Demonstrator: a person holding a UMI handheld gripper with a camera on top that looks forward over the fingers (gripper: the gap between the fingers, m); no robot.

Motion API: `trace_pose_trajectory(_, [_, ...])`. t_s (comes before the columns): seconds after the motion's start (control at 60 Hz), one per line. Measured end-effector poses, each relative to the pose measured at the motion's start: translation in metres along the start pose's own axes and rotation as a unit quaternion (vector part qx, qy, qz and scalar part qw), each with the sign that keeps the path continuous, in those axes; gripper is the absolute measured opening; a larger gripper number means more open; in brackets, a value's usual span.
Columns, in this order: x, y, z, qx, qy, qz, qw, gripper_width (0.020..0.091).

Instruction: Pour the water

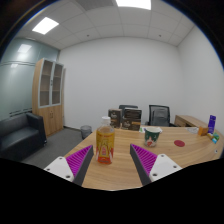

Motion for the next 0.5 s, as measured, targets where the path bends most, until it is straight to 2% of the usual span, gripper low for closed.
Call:
trace_pose_trajectory(0.167, [0.09,-0.004,0.031,0.025,0.022,-0.006,0.999,0.0818])
trace_pose_trajectory(0.333, [0.142,-0.002,0.045,0.024,0.041,-0.001,0.999,0.0825])
trace_pose_trajectory(0.4, [0.154,0.004,0.045,0.004,0.056,0.004,0.998,0.0766])
trace_pose_trajectory(0.433, [0.158,0.007,0.041,-0.007,0.065,0.005,0.998,0.0666])
trace_pose_trajectory(0.5, [0.162,0.008,0.04,0.0,0.065,-0.01,0.998,0.0638])
Point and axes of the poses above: the point between the fingertips, and its own axes, seen from behind it with the camera up: z to the left, y down, x forward, the way the camera looks, the point moved 4 cm from there along -x, backward, against the way the camera looks, and after that the axes turned 5 degrees about y, right-handed, at the moved point
